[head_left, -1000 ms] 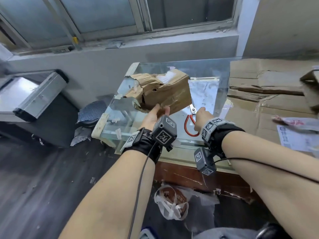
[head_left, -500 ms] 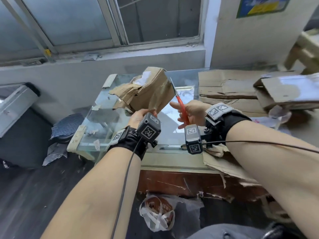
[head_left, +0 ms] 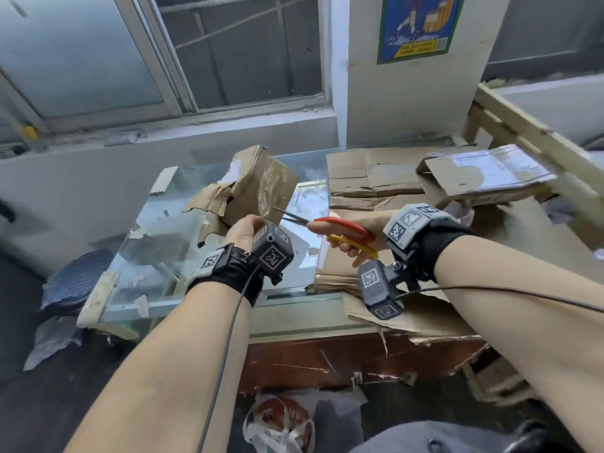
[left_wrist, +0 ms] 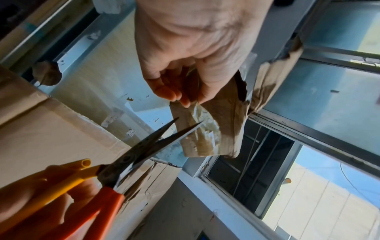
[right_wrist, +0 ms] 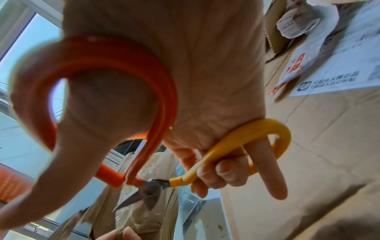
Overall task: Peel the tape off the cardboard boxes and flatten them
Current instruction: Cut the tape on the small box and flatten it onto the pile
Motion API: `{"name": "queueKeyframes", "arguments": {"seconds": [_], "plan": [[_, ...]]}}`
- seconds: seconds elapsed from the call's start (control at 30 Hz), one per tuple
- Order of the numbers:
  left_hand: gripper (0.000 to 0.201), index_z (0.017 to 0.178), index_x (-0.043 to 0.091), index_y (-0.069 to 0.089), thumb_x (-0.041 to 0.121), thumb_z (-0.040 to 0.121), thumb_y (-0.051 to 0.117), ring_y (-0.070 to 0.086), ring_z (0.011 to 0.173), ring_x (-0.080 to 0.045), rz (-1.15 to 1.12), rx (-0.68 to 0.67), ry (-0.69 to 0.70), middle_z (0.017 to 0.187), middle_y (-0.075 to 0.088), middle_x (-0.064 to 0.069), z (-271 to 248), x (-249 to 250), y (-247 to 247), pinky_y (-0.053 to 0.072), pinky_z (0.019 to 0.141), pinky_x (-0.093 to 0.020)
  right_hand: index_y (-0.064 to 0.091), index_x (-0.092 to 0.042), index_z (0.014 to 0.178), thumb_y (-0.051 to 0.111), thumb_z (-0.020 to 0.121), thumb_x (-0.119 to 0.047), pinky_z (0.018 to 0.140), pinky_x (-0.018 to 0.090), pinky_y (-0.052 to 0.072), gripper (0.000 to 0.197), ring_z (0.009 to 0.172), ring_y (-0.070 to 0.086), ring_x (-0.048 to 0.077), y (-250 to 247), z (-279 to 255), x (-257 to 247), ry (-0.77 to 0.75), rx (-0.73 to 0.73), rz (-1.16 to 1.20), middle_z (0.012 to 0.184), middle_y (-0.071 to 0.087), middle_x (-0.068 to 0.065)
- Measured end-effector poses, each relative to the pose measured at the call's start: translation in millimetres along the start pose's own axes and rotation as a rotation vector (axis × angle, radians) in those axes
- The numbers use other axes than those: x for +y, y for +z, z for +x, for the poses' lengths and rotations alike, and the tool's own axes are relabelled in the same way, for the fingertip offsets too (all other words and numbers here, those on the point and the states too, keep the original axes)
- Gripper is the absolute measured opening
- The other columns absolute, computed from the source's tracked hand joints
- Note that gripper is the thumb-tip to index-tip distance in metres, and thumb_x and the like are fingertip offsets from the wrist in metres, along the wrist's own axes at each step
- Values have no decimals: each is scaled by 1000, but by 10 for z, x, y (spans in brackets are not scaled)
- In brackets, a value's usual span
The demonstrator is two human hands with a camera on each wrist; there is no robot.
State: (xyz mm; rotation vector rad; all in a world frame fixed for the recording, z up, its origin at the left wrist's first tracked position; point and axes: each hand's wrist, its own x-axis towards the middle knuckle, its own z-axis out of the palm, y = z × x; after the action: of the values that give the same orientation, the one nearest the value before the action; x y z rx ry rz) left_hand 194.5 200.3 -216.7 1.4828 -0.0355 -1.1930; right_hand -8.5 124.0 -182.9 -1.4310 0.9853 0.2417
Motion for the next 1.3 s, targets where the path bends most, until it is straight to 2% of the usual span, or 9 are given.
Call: {"name": "queueKeyframes", "arguments": {"seconds": [0.07, 0.17, 0.27, 0.4, 0.63, 0.83, 0.97, 1.13, 1.3], "plan": [[31, 68, 10, 43, 15, 98, 45, 47, 27, -14, -14, 1, -15, 49, 50, -2, -19, 39, 38, 40, 34, -13, 49, -14, 75, 45, 95, -37, 46, 16, 40, 31, 31, 45, 2, 52, -12, -4, -9, 33, 26, 39, 50, -5], [33, 68, 8, 42, 14, 100, 45, 46, 42, -12, -43, -11, -24, 65, 43, -2, 10, 34, 53, 39, 33, -14, 50, -14, 73, 55, 88, -43, 54, 19, 38, 33, 32, 44, 2, 77, 4, -37, -32, 43, -39, 38, 49, -5], [29, 72, 6, 47, 14, 100, 47, 43, 54, -11, -95, 5, -57, 67, 48, -2, 1, -4, 49, 42, 48, -22, 53, -19, 73, 80, 47, -60, 54, 23, 42, 56, 35, 47, 5, 115, 105, -65, -47, 15, -83, 40, 52, -4], [26, 72, 4, 47, 8, 98, 45, 42, 54, -12, -131, 49, -33, 67, 49, -6, -37, -9, 71, 42, 52, -22, 49, -36, 82, 59, 87, -49, 30, 13, 40, 17, 32, 51, -7, 229, 244, 7, -201, 122, -28, 41, 55, -26], [28, 70, 3, 47, 6, 98, 42, 42, 56, -13, -102, 59, 5, 68, 48, -8, -6, -37, 71, 39, 55, -21, 59, -9, 74, 72, 67, -58, 45, 27, 52, 51, 37, 49, 10, 174, 205, -84, -114, 124, -123, 49, 52, 1], [24, 74, 2, 50, 4, 97, 43, 48, 52, -16, -62, 62, 42, 66, 53, -9, 32, -5, 28, 45, 45, -22, 62, -3, 74, 76, 70, -50, 57, 38, 60, 50, 55, 58, 20, 191, 215, -99, -204, 217, -264, 63, 53, 9], [14, 87, 2, 54, 3, 95, 43, 51, 31, -14, -61, 194, 42, 54, 58, -10, 83, 43, -132, 43, 35, -17, 61, -2, 74, 75, 75, -43, 59, 37, 60, 43, 48, 56, 16, 164, 214, -98, -266, 199, -231, 58, 52, 6], [22, 74, 2, 48, 1, 95, 43, 49, 55, -15, -65, 86, 24, 56, 58, -11, -19, 48, -164, 47, 42, -20, 61, -4, 86, 73, 56, -60, 69, 37, 58, 65, 42, 50, 11, 89, 271, -101, -206, 106, -197, 58, 51, 6], [23, 71, 5, 50, 6, 93, 45, 46, 55, -11, -28, 29, 1, 63, 57, -7, -170, 89, -39, 43, 41, -14, 49, -14, 80, 66, 51, -56, 47, 16, 39, 54, 40, 39, 3, 152, 314, -93, -173, -53, -131, 54, 45, -3]]}}
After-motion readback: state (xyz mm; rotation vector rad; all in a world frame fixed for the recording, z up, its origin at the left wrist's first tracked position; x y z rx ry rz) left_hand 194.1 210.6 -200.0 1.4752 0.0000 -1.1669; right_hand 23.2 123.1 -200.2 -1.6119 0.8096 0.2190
